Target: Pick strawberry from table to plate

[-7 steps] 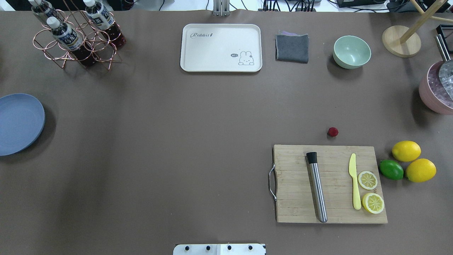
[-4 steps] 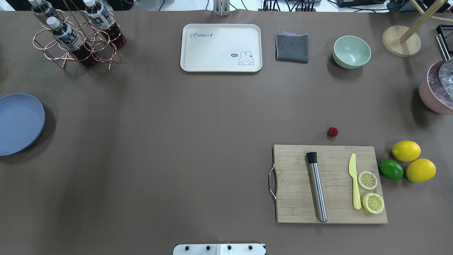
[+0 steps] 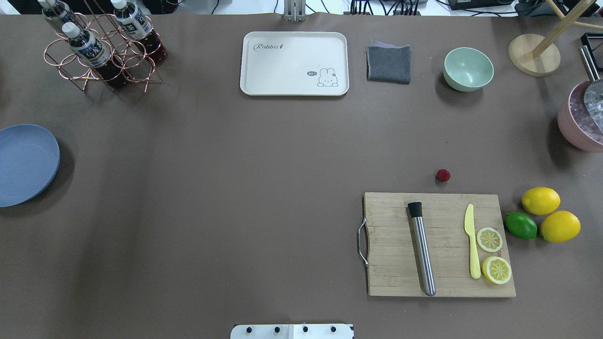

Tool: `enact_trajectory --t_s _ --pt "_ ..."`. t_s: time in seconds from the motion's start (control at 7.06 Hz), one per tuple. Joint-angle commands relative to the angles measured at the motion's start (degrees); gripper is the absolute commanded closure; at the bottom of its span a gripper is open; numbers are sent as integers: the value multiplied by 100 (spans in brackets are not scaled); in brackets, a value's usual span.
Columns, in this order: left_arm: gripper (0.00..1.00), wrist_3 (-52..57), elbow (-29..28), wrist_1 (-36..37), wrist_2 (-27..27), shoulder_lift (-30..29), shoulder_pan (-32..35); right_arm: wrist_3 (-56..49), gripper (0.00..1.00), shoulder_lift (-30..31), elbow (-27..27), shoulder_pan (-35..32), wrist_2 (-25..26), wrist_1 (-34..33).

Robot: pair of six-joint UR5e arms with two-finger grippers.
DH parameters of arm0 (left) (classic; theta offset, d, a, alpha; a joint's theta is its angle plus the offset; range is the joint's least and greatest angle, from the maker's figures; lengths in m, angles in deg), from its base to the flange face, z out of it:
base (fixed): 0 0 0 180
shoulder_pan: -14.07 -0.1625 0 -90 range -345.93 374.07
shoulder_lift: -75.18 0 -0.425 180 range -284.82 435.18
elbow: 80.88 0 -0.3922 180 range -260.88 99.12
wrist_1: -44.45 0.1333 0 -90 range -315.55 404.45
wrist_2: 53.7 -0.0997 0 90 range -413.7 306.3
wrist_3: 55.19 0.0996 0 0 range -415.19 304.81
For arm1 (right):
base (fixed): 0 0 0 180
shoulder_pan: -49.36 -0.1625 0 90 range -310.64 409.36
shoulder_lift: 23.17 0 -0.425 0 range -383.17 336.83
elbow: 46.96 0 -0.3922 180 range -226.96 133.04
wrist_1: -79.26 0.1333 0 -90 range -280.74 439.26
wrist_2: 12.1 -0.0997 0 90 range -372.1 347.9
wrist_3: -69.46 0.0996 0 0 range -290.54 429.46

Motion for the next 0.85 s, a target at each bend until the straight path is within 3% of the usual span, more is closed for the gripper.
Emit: enact_trajectory --t_s 0.0,0.71 --pt "2 -12 -8 -8 0 8 0 4 0 -43 15 -1 -7 2" --pt "2 -12 -25 1 18 34 0 4 0 -69 -38 -9 -7 2"
